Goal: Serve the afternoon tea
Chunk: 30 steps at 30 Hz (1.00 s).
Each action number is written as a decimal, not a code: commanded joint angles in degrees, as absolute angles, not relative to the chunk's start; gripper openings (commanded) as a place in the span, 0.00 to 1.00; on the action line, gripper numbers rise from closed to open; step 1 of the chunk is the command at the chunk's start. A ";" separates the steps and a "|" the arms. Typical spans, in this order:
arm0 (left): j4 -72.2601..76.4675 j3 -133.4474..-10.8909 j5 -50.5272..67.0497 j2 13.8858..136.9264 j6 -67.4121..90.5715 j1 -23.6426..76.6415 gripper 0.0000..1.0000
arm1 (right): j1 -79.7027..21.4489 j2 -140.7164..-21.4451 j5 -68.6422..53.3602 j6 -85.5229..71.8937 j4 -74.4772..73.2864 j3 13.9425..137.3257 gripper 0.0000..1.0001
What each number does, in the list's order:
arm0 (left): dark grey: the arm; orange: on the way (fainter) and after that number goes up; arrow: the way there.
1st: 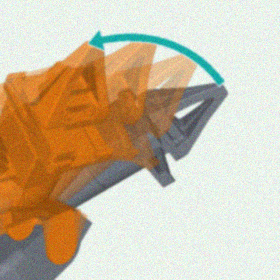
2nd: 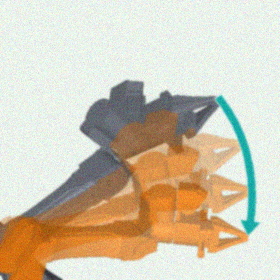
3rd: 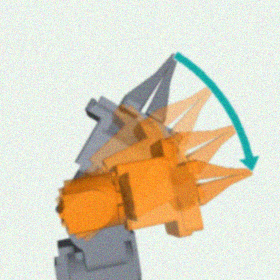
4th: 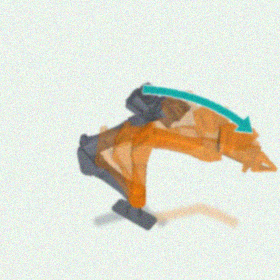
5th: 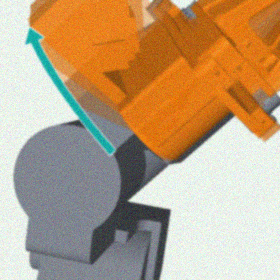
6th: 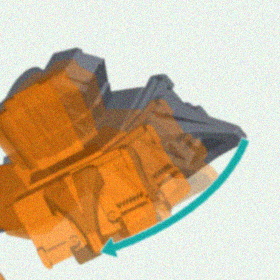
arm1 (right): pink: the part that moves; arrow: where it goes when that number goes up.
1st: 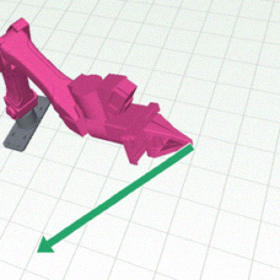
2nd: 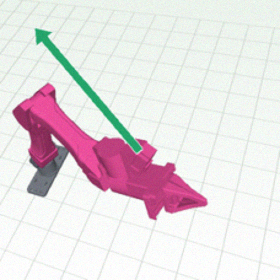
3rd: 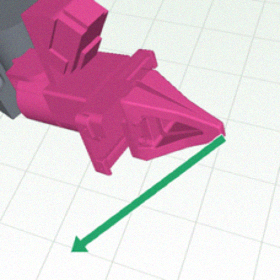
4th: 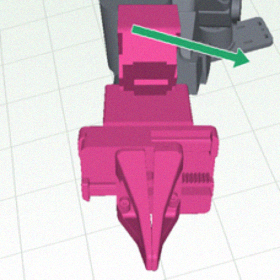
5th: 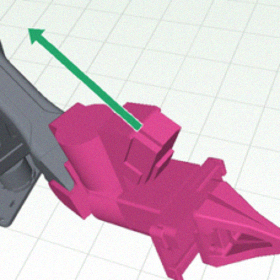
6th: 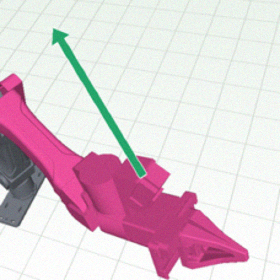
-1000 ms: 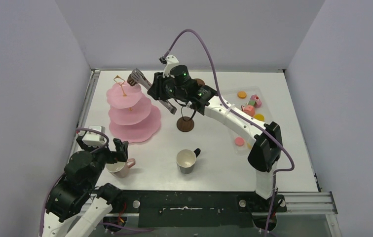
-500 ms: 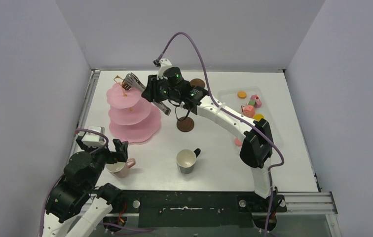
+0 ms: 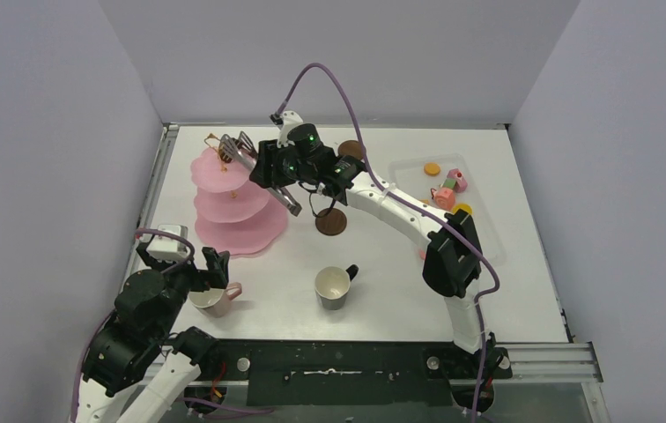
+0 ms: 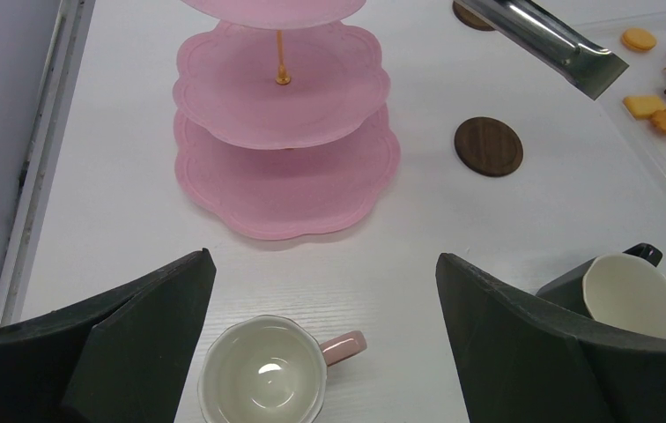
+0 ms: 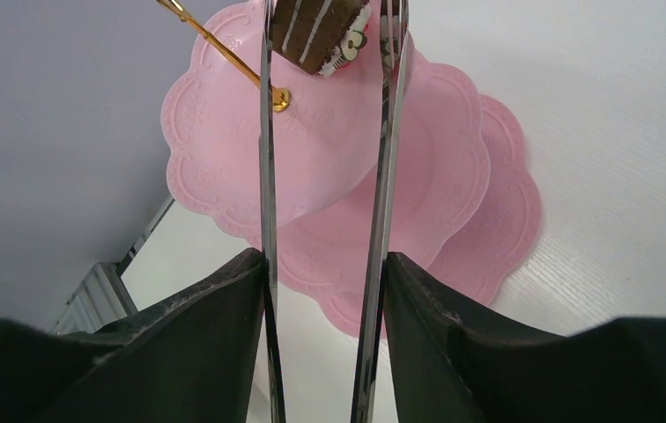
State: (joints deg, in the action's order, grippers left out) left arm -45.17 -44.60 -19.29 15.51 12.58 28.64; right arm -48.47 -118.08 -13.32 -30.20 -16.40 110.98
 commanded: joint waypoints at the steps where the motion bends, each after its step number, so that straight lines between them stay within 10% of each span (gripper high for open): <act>1: -40.89 -44.74 -18.72 15.93 11.40 28.23 0.97 | -48.53 -115.18 -12.51 -28.71 -13.79 113.92 0.50; 30: -41.04 -44.72 -18.81 16.16 11.34 28.23 0.97 | -47.72 -105.39 -12.26 -28.13 -17.30 105.01 0.56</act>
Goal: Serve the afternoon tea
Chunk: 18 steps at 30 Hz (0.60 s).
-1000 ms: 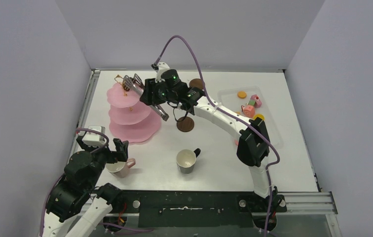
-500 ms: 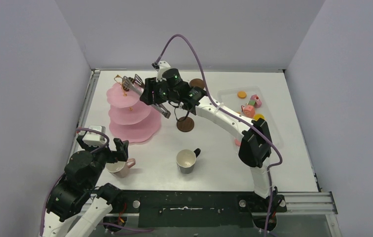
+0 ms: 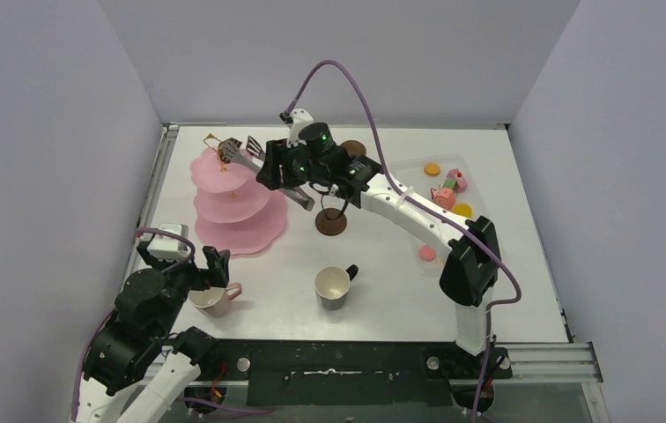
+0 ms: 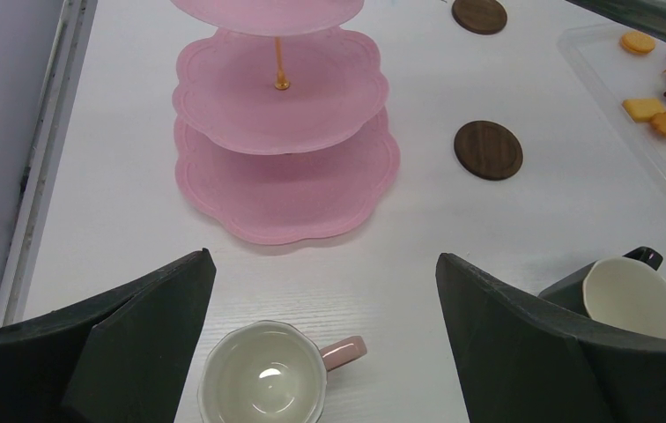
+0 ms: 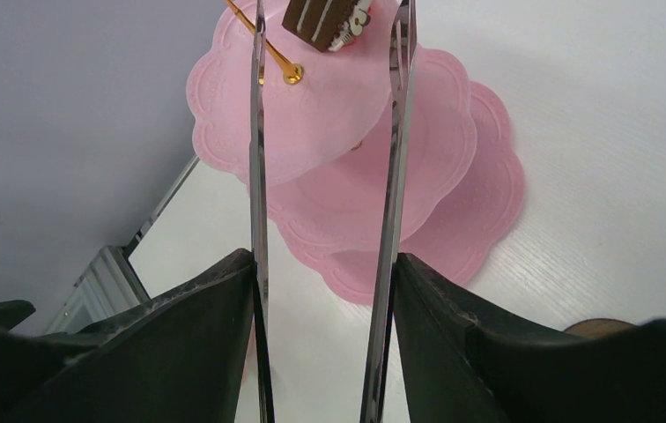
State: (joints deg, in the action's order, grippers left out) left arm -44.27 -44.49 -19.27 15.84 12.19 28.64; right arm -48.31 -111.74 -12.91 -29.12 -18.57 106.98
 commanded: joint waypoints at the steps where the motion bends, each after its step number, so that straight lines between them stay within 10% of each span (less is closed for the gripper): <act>1: -41.06 -44.69 -18.81 16.05 11.34 28.25 0.97 | -47.57 -104.44 -12.27 -28.04 -17.25 103.92 0.56; 18: -41.12 -44.57 -18.65 14.97 11.01 28.17 0.97 | -37.64 -81.31 -2.42 -21.08 -30.08 82.95 0.55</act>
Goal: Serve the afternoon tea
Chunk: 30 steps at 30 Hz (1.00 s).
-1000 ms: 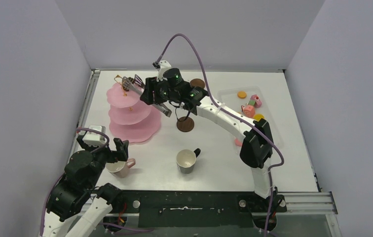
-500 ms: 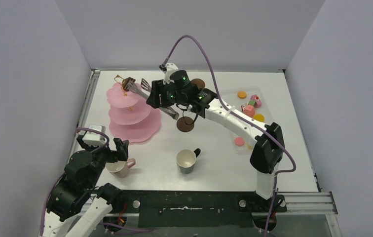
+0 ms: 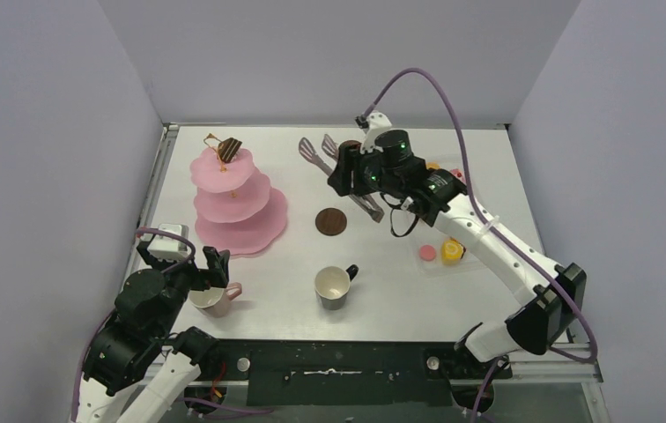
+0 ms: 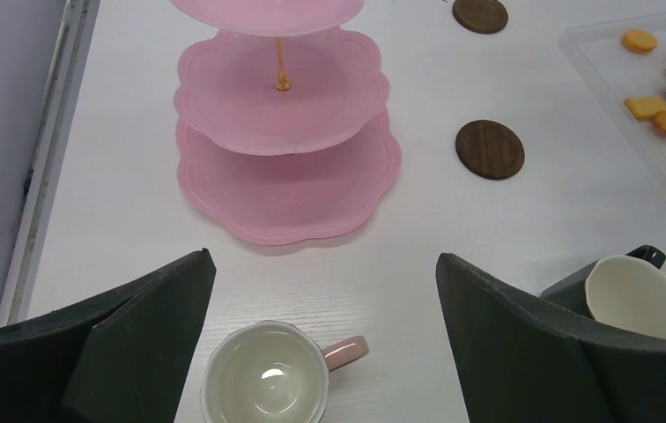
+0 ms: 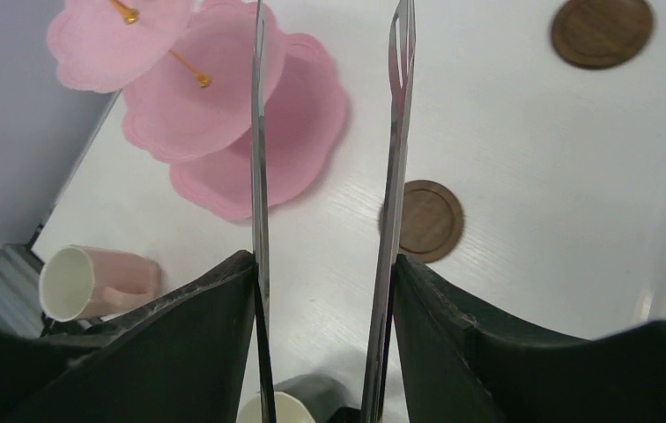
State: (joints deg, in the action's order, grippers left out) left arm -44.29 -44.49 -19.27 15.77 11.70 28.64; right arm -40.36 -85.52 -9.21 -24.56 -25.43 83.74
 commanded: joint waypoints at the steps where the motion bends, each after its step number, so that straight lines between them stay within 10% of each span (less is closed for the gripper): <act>1: -40.93 -44.42 -18.57 14.87 10.99 28.21 0.97 | -37.05 -80.73 -0.96 -20.49 -31.77 82.70 0.55; 30: -40.68 -44.33 -17.27 15.89 10.63 28.24 0.97 | -19.16 -83.01 8.73 -17.86 -45.40 67.31 0.55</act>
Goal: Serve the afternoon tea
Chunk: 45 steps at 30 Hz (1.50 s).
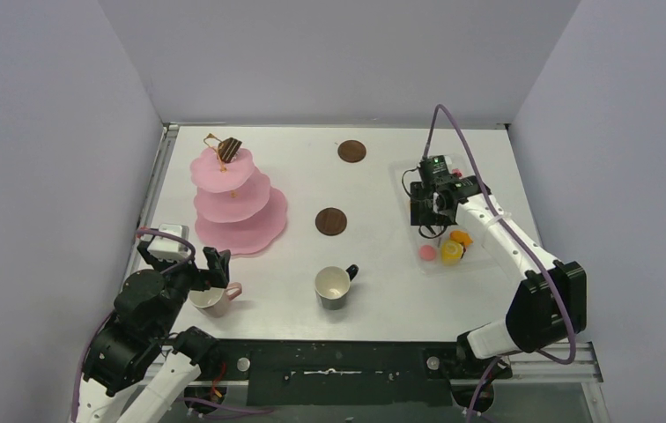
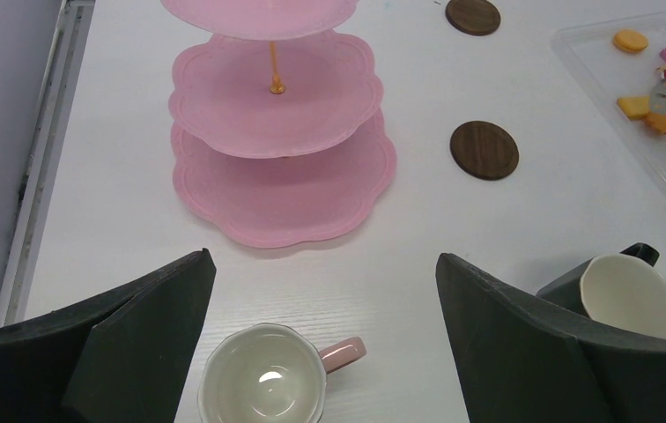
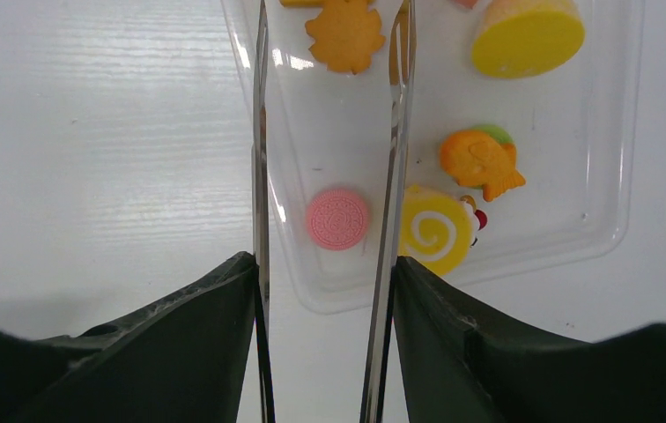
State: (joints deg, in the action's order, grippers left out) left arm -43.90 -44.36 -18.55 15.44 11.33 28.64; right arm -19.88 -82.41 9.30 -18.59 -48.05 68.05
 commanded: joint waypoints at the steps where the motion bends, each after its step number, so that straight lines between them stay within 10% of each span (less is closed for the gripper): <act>1: -40.74 -44.33 -17.23 15.91 10.61 28.24 0.97 | -18.95 -83.19 8.66 -17.84 -45.04 66.90 0.55; 45: -41.24 -44.35 -18.11 15.38 10.54 28.30 0.97 | -15.56 -78.60 8.90 -19.96 -46.26 66.01 0.41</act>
State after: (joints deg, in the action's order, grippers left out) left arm -43.90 -44.34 -18.00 15.44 11.33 28.64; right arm -15.73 -82.24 6.72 -19.97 -45.19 62.30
